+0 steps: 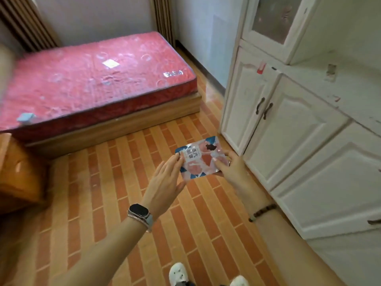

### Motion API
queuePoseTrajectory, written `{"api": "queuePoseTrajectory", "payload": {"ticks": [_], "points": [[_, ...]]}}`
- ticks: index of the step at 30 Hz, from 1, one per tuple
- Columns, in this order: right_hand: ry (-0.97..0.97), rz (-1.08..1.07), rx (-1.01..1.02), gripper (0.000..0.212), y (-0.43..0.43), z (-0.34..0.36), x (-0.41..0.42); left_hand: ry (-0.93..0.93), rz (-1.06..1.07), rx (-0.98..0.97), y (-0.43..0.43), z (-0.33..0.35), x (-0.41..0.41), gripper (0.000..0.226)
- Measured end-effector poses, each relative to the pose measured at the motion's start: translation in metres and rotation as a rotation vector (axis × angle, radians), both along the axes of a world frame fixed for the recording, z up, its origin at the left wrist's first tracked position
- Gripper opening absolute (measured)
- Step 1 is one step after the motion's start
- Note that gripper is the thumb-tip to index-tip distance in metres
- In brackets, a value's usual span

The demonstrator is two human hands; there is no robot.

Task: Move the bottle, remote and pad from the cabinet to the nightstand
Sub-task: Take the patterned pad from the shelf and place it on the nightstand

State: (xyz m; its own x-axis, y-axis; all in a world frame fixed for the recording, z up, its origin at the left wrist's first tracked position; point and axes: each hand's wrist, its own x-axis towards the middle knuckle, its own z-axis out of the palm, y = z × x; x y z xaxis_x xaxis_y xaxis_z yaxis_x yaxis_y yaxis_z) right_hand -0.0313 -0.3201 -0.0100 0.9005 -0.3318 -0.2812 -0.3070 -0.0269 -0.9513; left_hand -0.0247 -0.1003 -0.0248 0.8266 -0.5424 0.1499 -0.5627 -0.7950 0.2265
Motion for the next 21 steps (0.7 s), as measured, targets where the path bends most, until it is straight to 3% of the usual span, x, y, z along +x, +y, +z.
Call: {"api": "queuePoseTrajectory", "payload": {"ticks": [12,18,21], "points": [[0.045,0.378,0.039,0.022,0.185,-0.016,0.089,0.022,0.465,0.02,0.159,-0.013,0.009,0.064],[0.06,0.552,0.039,0.02,0.239,-0.025,0.147,0.116,0.571,0.241,0.194,-0.014,0.036,0.058],[0.069,0.636,0.03,0.016,0.259,-0.029,0.183,0.099,0.671,0.243,0.203,-0.008,0.059,0.058]]}}
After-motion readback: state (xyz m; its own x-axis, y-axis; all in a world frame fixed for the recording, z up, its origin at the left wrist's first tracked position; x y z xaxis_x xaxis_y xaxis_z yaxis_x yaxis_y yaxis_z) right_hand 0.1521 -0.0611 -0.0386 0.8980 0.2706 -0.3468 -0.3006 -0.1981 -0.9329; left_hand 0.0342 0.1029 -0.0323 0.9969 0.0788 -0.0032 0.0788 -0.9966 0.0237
